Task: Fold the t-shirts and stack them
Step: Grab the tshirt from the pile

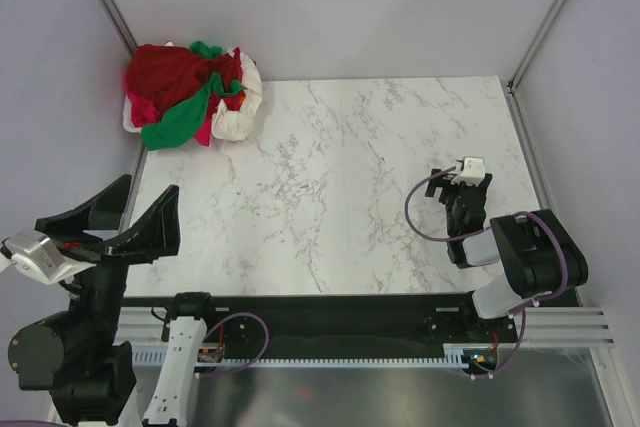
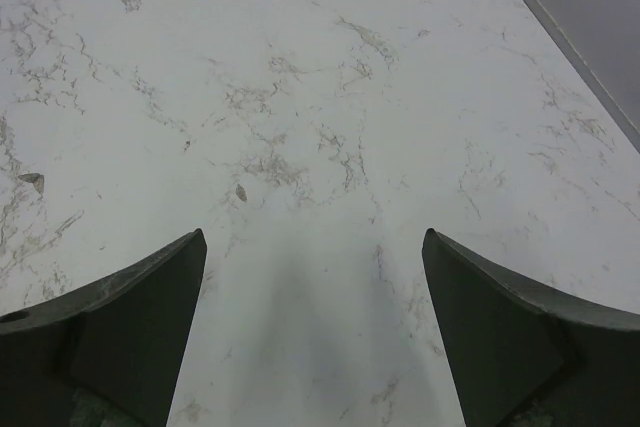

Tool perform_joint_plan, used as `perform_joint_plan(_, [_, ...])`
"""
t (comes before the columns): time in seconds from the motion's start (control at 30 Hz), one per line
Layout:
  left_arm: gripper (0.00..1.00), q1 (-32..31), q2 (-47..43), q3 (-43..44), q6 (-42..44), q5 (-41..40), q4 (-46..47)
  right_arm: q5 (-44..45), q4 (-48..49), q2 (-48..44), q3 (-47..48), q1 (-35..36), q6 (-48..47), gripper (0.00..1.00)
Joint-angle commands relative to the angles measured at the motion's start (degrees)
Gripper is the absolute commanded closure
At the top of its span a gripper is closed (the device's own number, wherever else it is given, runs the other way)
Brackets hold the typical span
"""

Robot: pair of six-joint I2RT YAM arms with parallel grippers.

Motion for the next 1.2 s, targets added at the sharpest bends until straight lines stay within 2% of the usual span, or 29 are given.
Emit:
perform_joint_plan(0.0, [0.00,-1.12,-1.91,-2.10,3.71,-1.48,-0.54,0.50,1.40,-0.57,0.34,-0.06,-0.32,0.02])
perform_joint_plan(0.33, [0.00,-3.93,-1.39,-10.97,3.54,-0.78,2.01,0.58,1.40,-0.49,0.34,-0.14,-0.32,0.02])
perform_joint_plan(0.6, [0.02,-5.60,7.39,-13.54,4.85,-0.34,-2.11,0.41,1.13,-0.57,0.43,-0.06,-0.32,0.02])
perform_joint_plan(0.73, [0.02,-6.22,19.41,-7.92,5.20,-5.25,-9.22,0.15,0.69,-0.31,0.86,-0.23,-0.32,0.02])
perform_joint_plan(0.83, [0.00,-6.22,31.28,-0.72,4.68,-11.93,-14.50,1.02,2.97,-2.23,-0.62,0.55,-0.32,0.02])
perform_joint_plan(0.87, [0.00,-6.22,38.62,1.74,4.85,-16.03,-16.25,1.89,1.76,-4.07,-0.89,1.43,-1.19,0.02])
perform_joint_plan(0.9, [0.00,-6.13,42.34,7.07,5.63,-17.12,-19.14,6.51,-3.30,-7.05,-0.20,3.44,-2.68,0.02])
perform_joint_plan(0.93, [0.00,-6.31,45.95,10.17,5.64,-18.35,-21.52,9.08,-8.83,-14.82,1.38,7.98,-4.00,0.02])
perform_joint_plan(0.97, [0.03,-6.22,50.34,16.99,5.56,-20.36,-23.37,12.33,-15.85,-18.90,3.74,8.90,1.91,0.02])
perform_joint_plan(1.0, [0.03,-6.31,57.08,20.45,6.25,-20.56,-24.78,16.19,-33.06,-22.86,6.98,9.00,9.80,0.02])
perform_joint_plan(1.03, [0.06,-6.22,60.71,23.70,6.78,-20.21,-26.80,14.40,-41.58,-29.16,14.15,8.30,17.10,0.02])
perform_joint_plan(1.07, [0.11,-6.22,63.36,26.69,7.22,-19.51,-27.34,11.95,-47.24,-31.40,17.01,8.29,23.70,0.02])
perform_joint_plan(1.1, [0.12,-6.31,67.83,31.77,7.40,-20.20,-27.61,9.57,-55.47,-32.99,19.12,8.29,27.85,0.02])
perform_joint_plan(1.17, [0.08,-6.31,71.02,37.67,6.61,-24.50,-27.35,2.81,-59.68,-36.08,20.91,8.29,36.64,0.02])
